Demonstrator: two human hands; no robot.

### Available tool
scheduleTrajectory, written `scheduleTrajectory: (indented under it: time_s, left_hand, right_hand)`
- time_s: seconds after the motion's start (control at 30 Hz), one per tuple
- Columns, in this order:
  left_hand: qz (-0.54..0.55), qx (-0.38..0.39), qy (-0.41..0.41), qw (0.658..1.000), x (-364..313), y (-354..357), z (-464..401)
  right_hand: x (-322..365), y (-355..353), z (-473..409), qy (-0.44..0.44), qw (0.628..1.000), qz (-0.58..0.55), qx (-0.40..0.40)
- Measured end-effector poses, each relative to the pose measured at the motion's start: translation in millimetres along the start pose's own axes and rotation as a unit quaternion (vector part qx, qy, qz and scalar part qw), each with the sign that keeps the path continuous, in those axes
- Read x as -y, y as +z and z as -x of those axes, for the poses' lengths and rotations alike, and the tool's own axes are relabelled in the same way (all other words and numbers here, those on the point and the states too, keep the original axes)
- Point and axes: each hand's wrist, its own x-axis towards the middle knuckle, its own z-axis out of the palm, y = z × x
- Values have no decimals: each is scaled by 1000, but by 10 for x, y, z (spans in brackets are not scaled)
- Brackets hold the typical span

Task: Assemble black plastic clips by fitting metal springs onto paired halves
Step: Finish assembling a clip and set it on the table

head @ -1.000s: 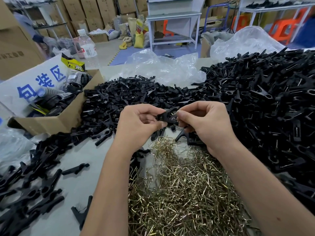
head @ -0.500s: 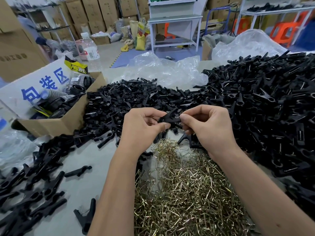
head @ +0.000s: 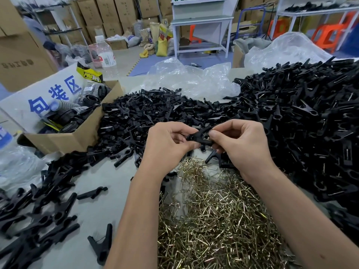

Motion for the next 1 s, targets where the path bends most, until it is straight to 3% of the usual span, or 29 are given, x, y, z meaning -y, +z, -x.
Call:
scheduleTrajectory:
  time_s: [0.27, 0.4, 0.5, 0.63, 0.8, 1.0]
  left_hand:
    - [-28, 6, 21, 999, 50, -10, -10]
    - [-6, 20, 31, 999, 31, -52, -1]
    - [25, 29, 43, 998, -16, -64, 33]
    - [92, 50, 41, 994, -91, -96, 61]
    - [134, 51, 1, 990, -80, -113, 57]
    - [180, 47, 19, 982, -49, -134, 76]
  right_hand:
    - [-28, 23, 14, 10, 1000, 18, 0]
    - [14, 12, 37, 85, 987, -132, 35]
    - [40, 5, 35, 161, 952, -238, 108]
    - [58, -52, 30, 238, 897, -287, 238]
    - [37, -160, -5, 264, 837, -343, 336]
    - [91, -185, 4, 294, 745, -422, 424]
